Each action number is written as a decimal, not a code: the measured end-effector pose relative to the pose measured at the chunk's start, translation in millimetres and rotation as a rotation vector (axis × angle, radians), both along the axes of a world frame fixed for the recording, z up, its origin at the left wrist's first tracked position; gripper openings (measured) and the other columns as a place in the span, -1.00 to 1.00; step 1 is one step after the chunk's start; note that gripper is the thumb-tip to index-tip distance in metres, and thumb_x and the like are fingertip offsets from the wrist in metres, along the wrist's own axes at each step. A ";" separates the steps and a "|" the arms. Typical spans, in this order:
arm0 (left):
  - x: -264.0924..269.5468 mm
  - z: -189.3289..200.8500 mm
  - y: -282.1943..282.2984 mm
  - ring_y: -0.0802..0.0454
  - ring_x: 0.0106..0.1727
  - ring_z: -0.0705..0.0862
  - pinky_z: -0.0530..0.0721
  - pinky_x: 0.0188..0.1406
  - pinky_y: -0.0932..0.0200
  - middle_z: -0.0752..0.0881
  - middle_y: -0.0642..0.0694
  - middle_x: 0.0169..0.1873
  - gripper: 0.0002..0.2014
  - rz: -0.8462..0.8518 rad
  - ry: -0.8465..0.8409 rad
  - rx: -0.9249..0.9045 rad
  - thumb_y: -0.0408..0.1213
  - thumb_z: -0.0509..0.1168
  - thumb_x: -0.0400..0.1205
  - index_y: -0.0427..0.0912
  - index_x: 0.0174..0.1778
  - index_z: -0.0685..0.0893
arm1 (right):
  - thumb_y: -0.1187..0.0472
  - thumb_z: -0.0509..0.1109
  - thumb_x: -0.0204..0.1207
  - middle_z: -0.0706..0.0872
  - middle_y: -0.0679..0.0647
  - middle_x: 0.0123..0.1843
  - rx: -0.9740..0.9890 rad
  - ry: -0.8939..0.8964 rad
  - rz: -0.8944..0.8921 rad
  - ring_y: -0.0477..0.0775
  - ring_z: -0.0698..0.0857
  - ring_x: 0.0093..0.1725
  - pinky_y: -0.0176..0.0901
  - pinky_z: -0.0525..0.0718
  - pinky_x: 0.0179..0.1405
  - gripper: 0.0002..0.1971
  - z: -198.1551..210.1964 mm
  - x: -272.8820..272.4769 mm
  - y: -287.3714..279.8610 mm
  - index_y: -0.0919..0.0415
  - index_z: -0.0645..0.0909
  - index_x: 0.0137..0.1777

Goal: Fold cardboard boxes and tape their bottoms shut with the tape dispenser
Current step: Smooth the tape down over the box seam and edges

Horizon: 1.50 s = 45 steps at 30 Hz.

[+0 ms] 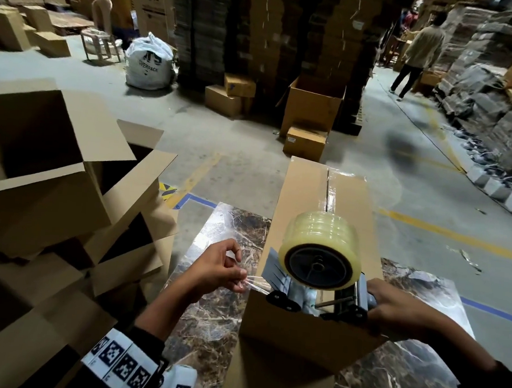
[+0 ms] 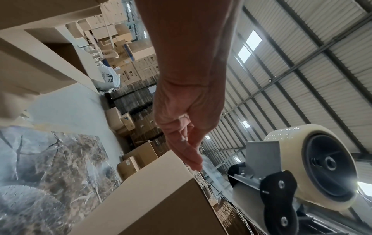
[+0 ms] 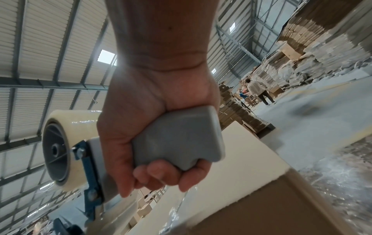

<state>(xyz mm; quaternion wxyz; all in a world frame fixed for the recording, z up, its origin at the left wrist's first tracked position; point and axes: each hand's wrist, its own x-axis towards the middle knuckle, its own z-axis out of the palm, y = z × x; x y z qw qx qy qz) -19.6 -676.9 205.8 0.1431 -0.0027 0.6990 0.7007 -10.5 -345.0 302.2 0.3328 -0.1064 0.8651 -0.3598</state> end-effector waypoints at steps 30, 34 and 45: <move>-5.1 -39.9 -20.2 -0.20 -0.29 0.74 0.77 -0.35 0.08 0.70 -0.41 -0.28 -0.81 -0.015 -0.029 0.039 -0.63 0.34 0.60 -0.32 -0.14 0.48 | 0.13 0.47 0.20 0.77 -0.14 -0.27 0.080 0.134 0.023 -0.18 0.66 -0.41 -0.29 0.56 -0.45 -0.79 -13.9 -0.7 36.7 0.09 0.69 -0.14; 4.1 -61.6 -0.8 -0.24 -0.27 0.76 0.78 -0.27 -0.03 0.77 -0.35 -0.28 -0.92 0.045 -0.037 -0.012 -0.60 0.33 0.62 -0.42 -0.07 0.56 | 0.31 0.51 0.38 0.77 -0.25 -0.29 0.066 0.141 0.053 -0.23 0.69 -0.37 -0.38 0.57 -0.40 -0.84 -17.3 -1.8 35.1 0.02 0.67 -0.16; 29.5 -70.8 39.1 -0.01 0.04 0.68 0.64 0.04 0.14 0.70 -0.07 0.09 -0.75 0.069 0.302 -0.935 -0.20 0.23 0.64 -0.16 -0.08 0.83 | 0.50 0.37 0.46 0.71 0.11 -0.19 0.058 -0.024 0.086 -0.05 0.64 -0.36 -0.11 0.63 -0.39 -0.77 -27.9 -13.8 47.3 0.23 0.61 0.05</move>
